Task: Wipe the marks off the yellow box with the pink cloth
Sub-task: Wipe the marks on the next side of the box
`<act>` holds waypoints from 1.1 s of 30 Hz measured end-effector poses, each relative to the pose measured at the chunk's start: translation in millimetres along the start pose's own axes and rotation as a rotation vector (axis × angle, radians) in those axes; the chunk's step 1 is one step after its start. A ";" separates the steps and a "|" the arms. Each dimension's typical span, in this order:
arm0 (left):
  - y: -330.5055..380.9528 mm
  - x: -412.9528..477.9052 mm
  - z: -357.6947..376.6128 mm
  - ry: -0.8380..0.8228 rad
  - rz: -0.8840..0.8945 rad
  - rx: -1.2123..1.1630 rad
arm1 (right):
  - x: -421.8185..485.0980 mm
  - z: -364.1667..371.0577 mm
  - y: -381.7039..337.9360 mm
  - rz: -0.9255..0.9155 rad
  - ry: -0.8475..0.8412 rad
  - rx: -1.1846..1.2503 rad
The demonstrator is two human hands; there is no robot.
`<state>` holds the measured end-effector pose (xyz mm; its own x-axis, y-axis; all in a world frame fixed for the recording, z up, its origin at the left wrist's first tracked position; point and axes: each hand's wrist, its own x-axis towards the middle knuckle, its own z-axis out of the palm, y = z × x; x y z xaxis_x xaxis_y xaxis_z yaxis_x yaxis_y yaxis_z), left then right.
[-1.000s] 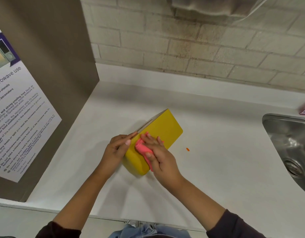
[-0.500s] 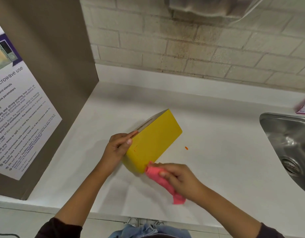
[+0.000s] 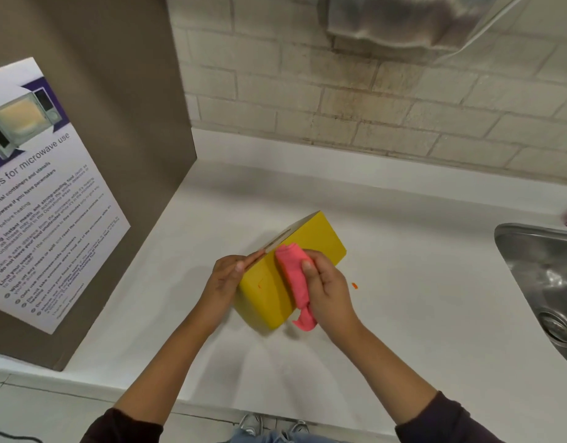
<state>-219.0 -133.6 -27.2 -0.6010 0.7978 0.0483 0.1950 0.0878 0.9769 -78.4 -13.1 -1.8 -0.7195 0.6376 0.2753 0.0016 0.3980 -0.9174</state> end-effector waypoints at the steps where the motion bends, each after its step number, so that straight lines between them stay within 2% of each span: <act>1: -3.2 1.4 -0.9 0.019 -0.053 -0.021 | -2.0 5.4 -0.7 -0.011 -0.018 -0.009; 4: -10.6 2.8 -2.9 0.054 -0.163 -0.055 | -6.5 17.0 -3.6 -0.059 -0.085 -0.047; 10: -13.9 3.7 -6.9 0.020 -0.113 -0.069 | -6.0 22.6 -2.9 -0.118 -0.287 -0.140; 14: -10.2 5.1 -7.7 0.001 -0.044 -0.086 | -5.5 15.4 -3.0 -0.229 -0.461 -0.230; 19: -8.4 6.1 -7.0 -0.009 -0.048 -0.076 | -8.6 5.6 -2.2 -0.377 -0.669 -0.311; 23: -6.6 4.1 -6.0 -0.012 -0.038 -0.058 | -16.3 -7.7 1.3 -0.426 -0.748 -0.357; 28: -5.5 4.2 -2.3 -0.026 0.002 0.055 | -33.7 -26.2 11.1 -0.483 -0.766 -0.490; 29: -5.8 4.6 -1.9 -0.025 -0.007 0.062 | -37.8 -31.5 16.3 -0.464 -0.775 -0.543; 31: -6.0 5.8 -3.3 -0.020 0.008 0.051 | -43.8 -44.8 28.2 -0.306 -0.750 -0.611; 32: -4.8 6.1 -4.1 -0.028 0.015 0.040 | -45.3 -51.5 31.7 -0.148 -0.695 -0.550; 33: -2.9 6.3 -4.8 -0.045 0.008 0.028 | -45.2 -57.6 34.1 0.049 -0.577 -0.368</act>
<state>-227.1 -131.7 -28.7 -0.5640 0.8245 0.0464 0.2218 0.0972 0.9702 -5.9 9.6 -29.0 -0.9673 0.2479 -0.0543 0.2058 0.6411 -0.7394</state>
